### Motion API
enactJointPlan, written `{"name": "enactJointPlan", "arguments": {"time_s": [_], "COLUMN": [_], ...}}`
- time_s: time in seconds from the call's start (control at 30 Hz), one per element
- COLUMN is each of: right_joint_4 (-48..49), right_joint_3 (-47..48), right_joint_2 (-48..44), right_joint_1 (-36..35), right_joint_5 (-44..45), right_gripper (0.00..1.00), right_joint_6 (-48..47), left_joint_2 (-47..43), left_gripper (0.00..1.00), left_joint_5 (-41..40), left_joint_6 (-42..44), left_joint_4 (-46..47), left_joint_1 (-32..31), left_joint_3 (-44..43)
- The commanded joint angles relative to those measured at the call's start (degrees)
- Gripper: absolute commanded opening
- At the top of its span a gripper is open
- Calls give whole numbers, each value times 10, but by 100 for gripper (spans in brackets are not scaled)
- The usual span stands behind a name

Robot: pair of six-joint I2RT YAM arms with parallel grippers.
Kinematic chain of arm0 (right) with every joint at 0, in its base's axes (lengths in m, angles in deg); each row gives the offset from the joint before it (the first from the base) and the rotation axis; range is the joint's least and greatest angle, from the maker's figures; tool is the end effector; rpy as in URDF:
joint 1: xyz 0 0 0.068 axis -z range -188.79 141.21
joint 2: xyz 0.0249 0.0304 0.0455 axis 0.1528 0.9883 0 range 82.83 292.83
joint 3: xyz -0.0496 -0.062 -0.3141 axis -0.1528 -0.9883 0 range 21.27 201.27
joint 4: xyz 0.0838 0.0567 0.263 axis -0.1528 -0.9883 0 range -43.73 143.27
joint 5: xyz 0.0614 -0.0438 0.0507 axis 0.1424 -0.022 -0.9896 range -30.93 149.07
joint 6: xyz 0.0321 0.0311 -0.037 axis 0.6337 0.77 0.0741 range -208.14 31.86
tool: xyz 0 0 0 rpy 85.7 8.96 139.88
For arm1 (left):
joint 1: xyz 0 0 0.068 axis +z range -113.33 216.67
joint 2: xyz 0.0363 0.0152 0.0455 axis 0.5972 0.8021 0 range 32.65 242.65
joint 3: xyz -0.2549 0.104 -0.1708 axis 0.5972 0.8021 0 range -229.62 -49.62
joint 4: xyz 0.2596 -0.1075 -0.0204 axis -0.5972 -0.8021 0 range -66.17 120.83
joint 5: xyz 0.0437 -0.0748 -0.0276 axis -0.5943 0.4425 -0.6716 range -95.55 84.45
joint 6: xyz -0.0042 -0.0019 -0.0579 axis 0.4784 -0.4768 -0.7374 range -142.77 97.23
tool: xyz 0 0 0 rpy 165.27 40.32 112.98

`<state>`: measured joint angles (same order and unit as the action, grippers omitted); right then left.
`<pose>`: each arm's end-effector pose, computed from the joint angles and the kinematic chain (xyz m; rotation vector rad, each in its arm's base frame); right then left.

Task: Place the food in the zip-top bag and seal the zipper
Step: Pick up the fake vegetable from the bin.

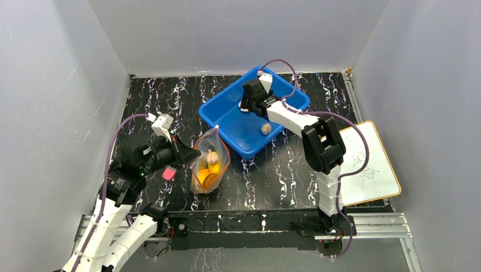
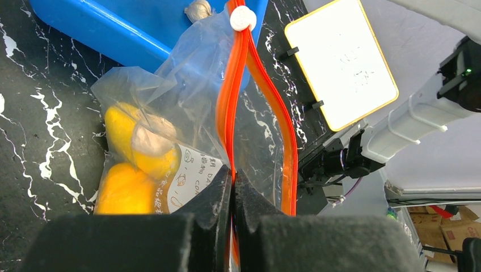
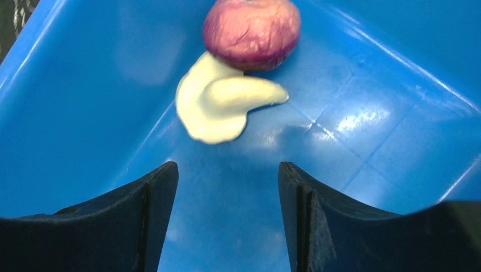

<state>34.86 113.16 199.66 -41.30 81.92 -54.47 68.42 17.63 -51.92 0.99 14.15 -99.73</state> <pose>0.4401 0.2613 0.2609 0.2188 2.2495 0.1487 0.0996 -0.0591 0.3927 0.1875 1.9301 -0.9886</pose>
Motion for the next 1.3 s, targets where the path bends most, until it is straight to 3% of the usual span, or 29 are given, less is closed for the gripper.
{"name": "enactJointPlan", "arguments": {"time_s": [0.0, 0.47, 0.7, 0.8, 1.13, 1.27], "right_joint_4": [18, 22, 31, 28, 88, 105], "right_joint_3": [68, 103, 134, 136, 78, 59], "right_joint_2": [32, 104, 159, 166, 140, 128], "right_joint_1": [3, 34, 46, 50, 54, 54], "right_joint_5": [78, 68, 25, 15, -23, -43], "right_gripper": [64, 69, 66, 61, 32, 27], "right_joint_6": [75, 185, 181, 169, 99, 78], "left_joint_2": [-10, -9, -6, -8, -8, -9], "left_gripper": [0, 0, 0, 0, 0, 0], "left_joint_5": [12, 6, 5, 3, 2, 0], "left_joint_6": [2, 8, 13, 14, 16, 17], "left_joint_4": [-3, -6, -12, -20, -25, -26], "left_joint_1": [-1, -1, -1, -1, -1, -1], "left_joint_3": [-12, -16, -20, -23, -27, -31]}}
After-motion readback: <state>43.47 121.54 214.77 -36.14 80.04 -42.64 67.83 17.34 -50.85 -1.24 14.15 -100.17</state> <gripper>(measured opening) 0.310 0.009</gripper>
